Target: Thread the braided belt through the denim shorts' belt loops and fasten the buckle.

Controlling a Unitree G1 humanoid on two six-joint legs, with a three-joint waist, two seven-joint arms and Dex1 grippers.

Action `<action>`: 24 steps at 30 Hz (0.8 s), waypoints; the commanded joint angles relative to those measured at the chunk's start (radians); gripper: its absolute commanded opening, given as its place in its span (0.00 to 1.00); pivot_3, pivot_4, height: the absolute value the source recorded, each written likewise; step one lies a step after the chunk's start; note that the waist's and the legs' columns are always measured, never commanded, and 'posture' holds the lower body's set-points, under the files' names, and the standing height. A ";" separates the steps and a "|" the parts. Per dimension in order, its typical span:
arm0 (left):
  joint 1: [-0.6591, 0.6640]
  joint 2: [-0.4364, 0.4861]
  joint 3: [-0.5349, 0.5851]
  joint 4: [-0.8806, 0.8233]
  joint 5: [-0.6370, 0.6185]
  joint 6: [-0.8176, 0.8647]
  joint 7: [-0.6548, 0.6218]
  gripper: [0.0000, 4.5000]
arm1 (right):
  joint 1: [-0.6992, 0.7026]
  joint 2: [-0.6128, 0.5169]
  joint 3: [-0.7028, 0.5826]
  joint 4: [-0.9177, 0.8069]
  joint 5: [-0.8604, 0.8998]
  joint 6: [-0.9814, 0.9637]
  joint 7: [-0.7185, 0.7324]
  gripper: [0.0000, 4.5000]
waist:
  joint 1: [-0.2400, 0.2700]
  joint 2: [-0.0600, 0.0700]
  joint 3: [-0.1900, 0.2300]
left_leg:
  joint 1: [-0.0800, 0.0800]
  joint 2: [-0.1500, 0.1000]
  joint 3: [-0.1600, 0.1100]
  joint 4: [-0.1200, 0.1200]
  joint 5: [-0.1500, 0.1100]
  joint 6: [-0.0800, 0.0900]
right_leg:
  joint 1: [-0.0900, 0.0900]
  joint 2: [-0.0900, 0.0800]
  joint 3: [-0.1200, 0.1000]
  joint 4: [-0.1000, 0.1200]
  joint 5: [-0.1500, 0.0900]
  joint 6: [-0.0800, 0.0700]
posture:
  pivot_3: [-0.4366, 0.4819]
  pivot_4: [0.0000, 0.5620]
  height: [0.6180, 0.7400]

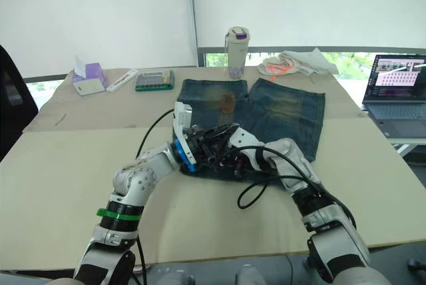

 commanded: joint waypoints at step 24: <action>-0.072 -0.048 0.042 0.182 0.219 -0.258 0.135 0.00 | 0.302 0.047 -0.339 -0.419 0.306 0.153 -0.129 0.01 | 0.033 0.003 0.005 | -0.007 -0.002 0.000 0.001 0.000 0.000 | -0.005 -0.002 0.000 -0.002 0.000 0.000 | 0.48 0.27 1.00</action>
